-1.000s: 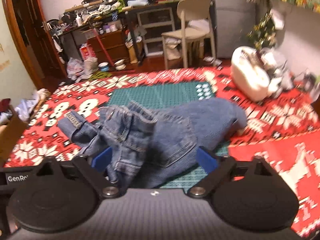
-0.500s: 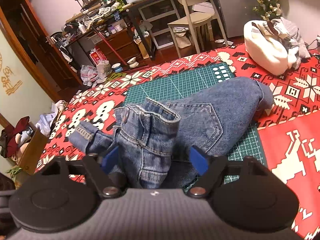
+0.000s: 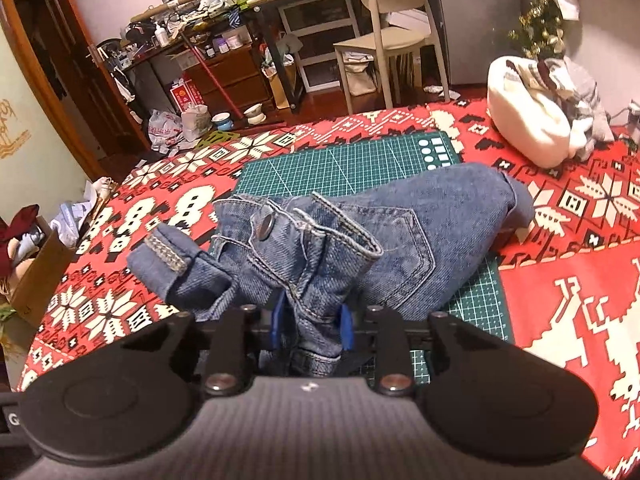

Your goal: Fold clothes

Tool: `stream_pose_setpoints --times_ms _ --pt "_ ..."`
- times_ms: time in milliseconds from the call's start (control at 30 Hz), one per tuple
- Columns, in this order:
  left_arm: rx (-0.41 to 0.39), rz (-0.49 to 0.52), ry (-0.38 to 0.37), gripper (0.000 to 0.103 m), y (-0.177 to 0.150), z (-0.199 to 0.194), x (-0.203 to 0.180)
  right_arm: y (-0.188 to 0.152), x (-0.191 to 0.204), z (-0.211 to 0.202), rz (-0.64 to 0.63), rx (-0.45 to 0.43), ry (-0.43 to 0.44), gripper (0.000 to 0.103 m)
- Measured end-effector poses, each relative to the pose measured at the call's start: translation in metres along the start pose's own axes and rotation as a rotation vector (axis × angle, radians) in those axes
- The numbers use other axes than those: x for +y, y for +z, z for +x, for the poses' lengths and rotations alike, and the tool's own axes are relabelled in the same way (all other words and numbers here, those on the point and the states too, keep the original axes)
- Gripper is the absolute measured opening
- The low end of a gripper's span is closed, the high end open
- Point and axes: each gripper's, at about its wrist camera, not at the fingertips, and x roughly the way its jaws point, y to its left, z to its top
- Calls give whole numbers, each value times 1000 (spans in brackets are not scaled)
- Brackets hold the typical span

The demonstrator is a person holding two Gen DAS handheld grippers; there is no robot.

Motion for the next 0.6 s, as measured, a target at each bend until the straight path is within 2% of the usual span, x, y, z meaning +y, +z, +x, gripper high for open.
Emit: stream_pose_setpoints --times_ms 233,400,467,600 --pt "6 -19 -28 6 0 0 1 -5 1 0 2 -29 -35 31" --pt "14 -31 -42 6 0 -1 2 -6 -2 -1 23 -38 -44 38" --pt "17 -36 -47 6 1 -1 2 -5 -2 -2 18 -43 -57 38" --pt "22 -38 -59 6 1 -1 1 -3 -3 -5 8 -54 -82 19"
